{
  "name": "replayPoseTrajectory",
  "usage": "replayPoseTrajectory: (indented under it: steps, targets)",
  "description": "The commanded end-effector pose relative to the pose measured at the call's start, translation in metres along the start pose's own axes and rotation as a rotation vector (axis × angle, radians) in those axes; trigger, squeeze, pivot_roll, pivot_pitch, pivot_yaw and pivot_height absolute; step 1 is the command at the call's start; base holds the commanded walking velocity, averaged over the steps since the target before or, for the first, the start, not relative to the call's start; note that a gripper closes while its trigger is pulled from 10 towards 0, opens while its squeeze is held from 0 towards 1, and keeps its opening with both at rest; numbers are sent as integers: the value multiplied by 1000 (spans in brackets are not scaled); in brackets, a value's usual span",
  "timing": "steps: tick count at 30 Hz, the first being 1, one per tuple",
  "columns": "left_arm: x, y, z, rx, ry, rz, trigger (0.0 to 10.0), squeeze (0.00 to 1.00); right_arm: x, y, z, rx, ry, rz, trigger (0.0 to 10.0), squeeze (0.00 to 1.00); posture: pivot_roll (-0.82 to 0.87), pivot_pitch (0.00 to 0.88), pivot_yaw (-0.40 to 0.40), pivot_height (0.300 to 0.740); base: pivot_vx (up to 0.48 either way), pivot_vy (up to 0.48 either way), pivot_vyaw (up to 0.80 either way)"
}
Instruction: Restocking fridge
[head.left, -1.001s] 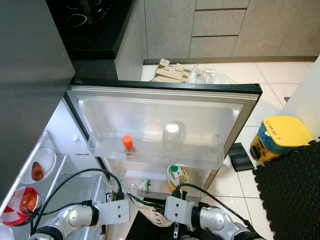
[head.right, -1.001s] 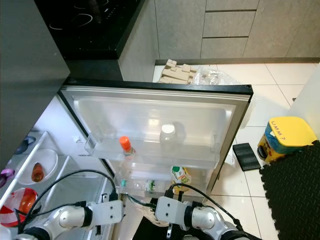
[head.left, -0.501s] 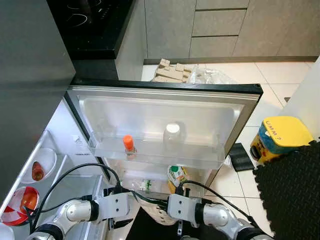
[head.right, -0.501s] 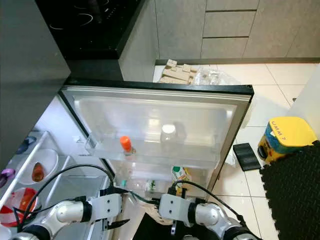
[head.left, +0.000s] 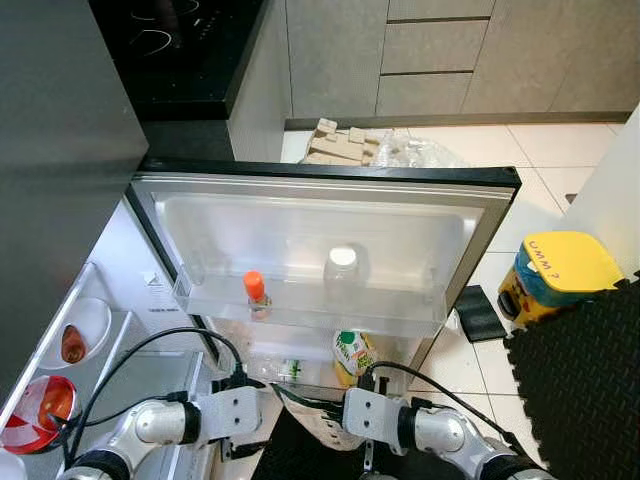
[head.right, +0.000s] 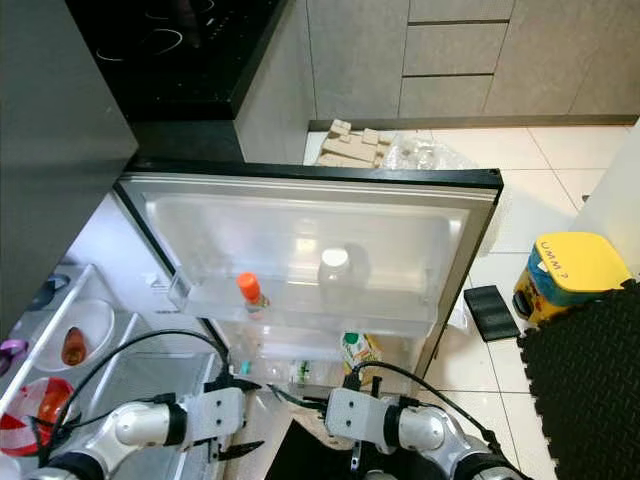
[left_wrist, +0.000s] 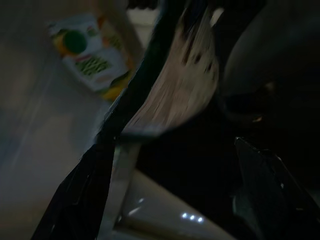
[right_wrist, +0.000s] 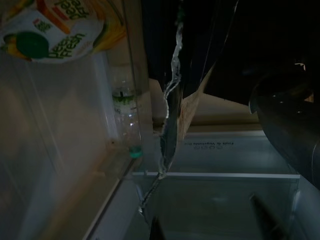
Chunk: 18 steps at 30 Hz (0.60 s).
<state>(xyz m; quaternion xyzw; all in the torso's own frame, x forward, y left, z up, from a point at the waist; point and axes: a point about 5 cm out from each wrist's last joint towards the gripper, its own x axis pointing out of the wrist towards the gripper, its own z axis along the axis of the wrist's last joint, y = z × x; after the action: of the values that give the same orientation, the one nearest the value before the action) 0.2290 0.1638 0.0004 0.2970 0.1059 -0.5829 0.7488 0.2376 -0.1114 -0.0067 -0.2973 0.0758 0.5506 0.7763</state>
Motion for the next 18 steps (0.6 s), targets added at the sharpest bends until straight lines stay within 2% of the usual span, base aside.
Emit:
replayPoseTrajectory:
  steps: [1, 12, 18]
  targets:
    - [4, -4, 2, -11, -17, -18, 10000, 0, 5, -1, 4, 0, -16, -9, 10000, 0, -132, 94, 56, 740, 0, 0, 0]
    - [23, -2, 16, 23, -57, -37, 10000, 0, 22, 0, 22, -23, -85, 16, 10000, 0, -139, 91, 56, 740, 0, 0, 0]
    - [28, -1, 20, 21, -72, -40, 10000, 0, 28, 3, 28, -31, -102, 41, 10000, 0, -137, 86, 51, 740, 0, 0, 0]
